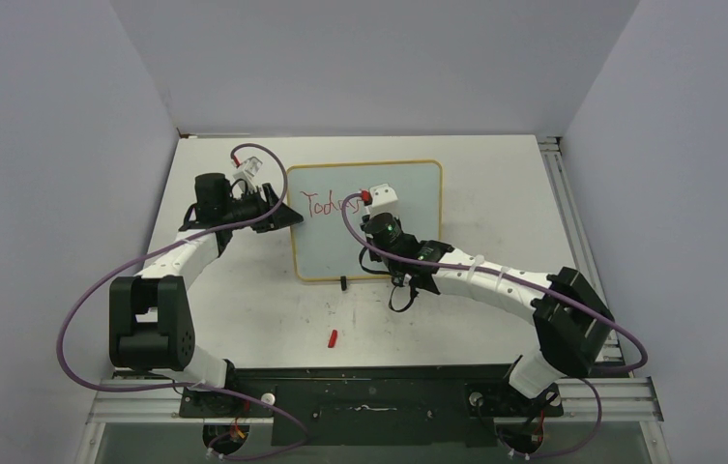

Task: Write a sentence on the whiteboard

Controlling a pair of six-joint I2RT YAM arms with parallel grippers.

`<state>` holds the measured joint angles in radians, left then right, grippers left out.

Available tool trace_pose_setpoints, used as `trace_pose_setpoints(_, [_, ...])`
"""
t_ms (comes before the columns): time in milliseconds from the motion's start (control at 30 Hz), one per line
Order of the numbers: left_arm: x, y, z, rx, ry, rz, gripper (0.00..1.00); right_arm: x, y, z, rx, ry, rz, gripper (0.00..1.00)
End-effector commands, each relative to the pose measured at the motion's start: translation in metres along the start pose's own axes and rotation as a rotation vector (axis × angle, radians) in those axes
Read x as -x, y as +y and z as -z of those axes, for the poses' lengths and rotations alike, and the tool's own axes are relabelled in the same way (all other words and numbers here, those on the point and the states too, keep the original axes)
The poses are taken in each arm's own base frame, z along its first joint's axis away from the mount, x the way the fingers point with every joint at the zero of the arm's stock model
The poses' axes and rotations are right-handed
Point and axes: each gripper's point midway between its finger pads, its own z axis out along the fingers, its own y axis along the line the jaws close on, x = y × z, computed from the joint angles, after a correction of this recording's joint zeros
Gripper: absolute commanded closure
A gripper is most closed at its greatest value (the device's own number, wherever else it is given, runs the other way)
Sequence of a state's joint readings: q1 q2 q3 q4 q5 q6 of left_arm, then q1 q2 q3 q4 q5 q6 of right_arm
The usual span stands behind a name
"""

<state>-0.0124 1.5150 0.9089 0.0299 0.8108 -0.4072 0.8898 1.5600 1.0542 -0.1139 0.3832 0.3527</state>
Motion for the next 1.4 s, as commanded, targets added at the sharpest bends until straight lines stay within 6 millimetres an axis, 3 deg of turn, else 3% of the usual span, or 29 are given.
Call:
trace_pose_setpoints(0, [0.012,-0.022,0.003,-0.061,-0.033,-0.071,0.57,0.004,0.002,-0.004,0.005,-0.002,-0.011,0.95])
trace_pose_setpoints(733, [0.013,-0.023,0.004,-0.063,-0.035,-0.072,0.57,-0.014,-0.016,0.006,-0.062,0.027,-0.042,0.95])
trace_pose_setpoints(1367, [0.013,-0.023,0.004,-0.064,-0.036,-0.074,0.57,-0.018,0.008,0.004,0.02,0.032,-0.02,0.95])
